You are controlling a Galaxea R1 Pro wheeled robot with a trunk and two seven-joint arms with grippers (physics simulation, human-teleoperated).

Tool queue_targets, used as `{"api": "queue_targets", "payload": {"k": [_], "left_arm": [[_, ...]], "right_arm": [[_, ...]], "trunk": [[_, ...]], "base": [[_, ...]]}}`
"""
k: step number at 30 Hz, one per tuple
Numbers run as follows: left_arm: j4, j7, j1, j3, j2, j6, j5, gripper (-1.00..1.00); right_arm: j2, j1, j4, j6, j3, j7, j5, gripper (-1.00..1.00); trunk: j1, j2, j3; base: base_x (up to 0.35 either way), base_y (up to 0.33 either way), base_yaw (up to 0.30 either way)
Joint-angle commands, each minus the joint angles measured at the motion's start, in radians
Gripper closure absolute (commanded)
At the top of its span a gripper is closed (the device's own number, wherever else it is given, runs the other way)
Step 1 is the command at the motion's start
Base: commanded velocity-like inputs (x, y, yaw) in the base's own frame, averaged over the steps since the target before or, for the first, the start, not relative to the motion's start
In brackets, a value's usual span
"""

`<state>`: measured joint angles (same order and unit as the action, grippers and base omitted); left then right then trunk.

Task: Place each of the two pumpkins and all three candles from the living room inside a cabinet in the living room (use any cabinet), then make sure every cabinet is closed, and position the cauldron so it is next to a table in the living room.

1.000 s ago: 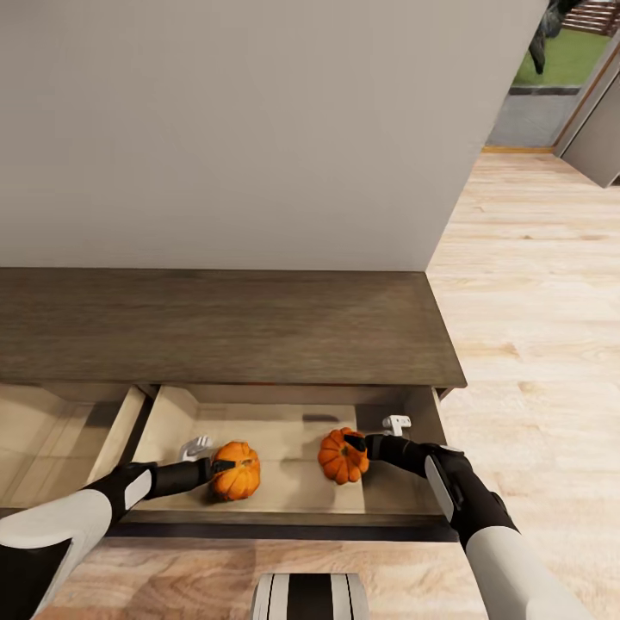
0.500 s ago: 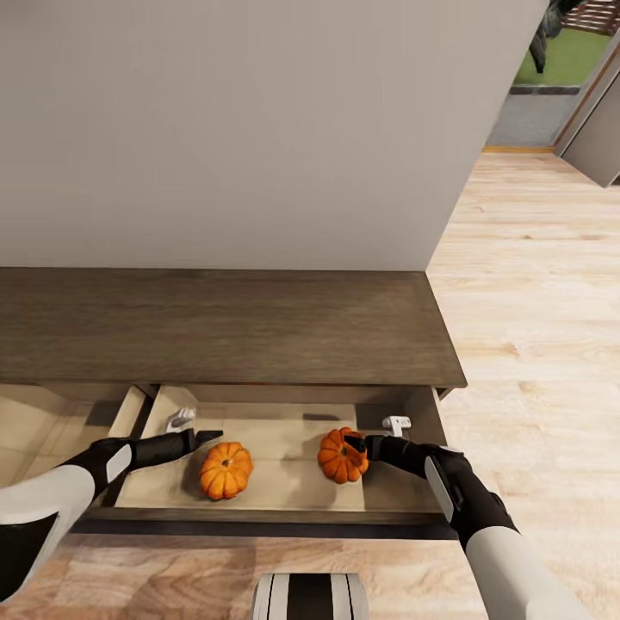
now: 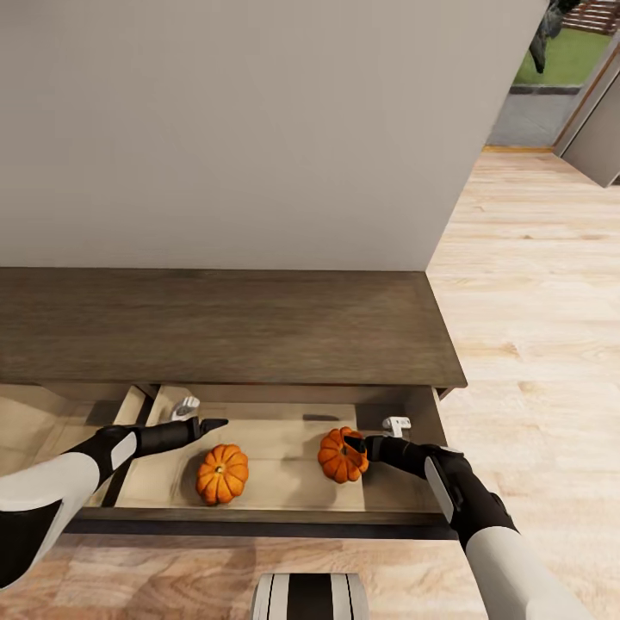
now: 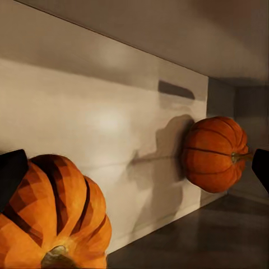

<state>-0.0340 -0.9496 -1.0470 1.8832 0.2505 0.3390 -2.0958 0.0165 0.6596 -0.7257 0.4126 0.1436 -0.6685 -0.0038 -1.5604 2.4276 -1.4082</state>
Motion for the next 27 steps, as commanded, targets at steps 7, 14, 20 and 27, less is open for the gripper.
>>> {"api": "queue_targets", "payload": {"k": [7,14,20,27], "left_arm": [[0.007,-0.025,0.009,0.003,-0.015,0.0,0.004,-1.0],[0.033,-0.033,0.014,0.005,-0.041,0.001,0.005,-1.0],[0.088,-0.034,0.015,0.006,-0.046,0.002,0.006,-1.0],[0.092,-0.034,0.014,0.007,-0.046,0.017,0.007,-1.0]], "right_arm": [[-0.001,0.0,-0.008,0.001,0.001,-0.003,0.001,-1.0],[-0.001,0.0,-0.009,0.002,0.001,-0.004,0.0,-1.0],[-0.006,0.0,-0.011,0.011,-0.002,-0.07,0.0,-1.0],[-0.013,0.0,-0.016,0.126,-0.003,-0.139,0.002,-1.0]], "trunk": [[0.0,0.0,0.0],[0.004,-0.007,0.003],[0.027,-0.049,0.022],[0.054,-0.098,0.044]], "base": [[0.0,0.0,0.0],[0.0,0.0,0.0],[0.0,0.0,0.0],[0.0,0.0,0.0]]}}
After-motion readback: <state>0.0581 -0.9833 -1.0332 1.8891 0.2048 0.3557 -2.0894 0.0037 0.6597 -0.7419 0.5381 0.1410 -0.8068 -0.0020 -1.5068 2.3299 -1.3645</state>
